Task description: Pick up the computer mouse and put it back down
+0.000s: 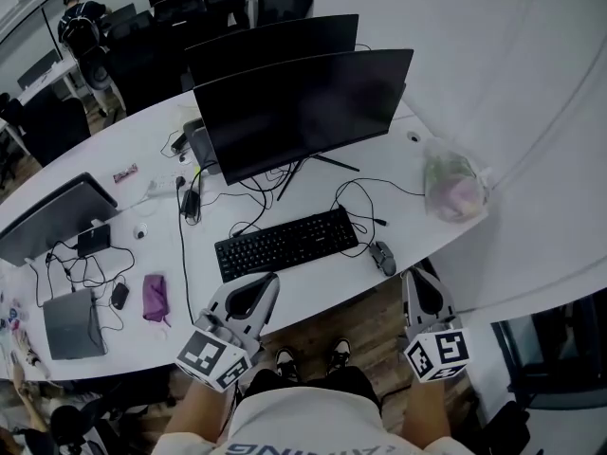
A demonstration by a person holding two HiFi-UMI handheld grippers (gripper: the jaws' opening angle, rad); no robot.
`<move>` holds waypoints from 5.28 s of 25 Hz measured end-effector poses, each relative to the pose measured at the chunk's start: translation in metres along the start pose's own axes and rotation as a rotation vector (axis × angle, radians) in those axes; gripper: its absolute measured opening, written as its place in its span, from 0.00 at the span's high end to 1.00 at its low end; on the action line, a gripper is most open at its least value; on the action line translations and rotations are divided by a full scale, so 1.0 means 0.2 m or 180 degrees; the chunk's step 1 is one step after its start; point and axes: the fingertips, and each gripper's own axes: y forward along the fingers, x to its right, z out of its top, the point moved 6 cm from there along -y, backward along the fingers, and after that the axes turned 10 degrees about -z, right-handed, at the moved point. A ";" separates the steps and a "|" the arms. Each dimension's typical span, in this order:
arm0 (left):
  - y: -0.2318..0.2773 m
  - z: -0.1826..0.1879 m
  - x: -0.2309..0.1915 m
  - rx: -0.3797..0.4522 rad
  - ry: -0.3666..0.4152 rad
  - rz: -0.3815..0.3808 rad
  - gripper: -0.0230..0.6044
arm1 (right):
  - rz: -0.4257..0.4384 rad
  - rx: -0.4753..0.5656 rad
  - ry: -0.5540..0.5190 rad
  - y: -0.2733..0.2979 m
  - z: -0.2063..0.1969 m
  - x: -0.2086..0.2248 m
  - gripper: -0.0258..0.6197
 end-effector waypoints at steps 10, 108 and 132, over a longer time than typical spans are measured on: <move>0.28 -0.01 0.07 -0.0052 -0.0017 0.0194 0.96 | 0.0136 -0.0092 0.0076 0.20 -0.06 0.30 0.93; 0.39 -0.11 0.12 -0.0205 -0.0176 0.0530 0.96 | 0.0238 -0.0393 -0.0476 0.67 -0.25 0.31 0.55; 0.25 0.15 0.08 0.0269 0.0155 0.0668 0.96 | 0.0412 0.0545 -0.0330 0.46 0.34 0.19 0.55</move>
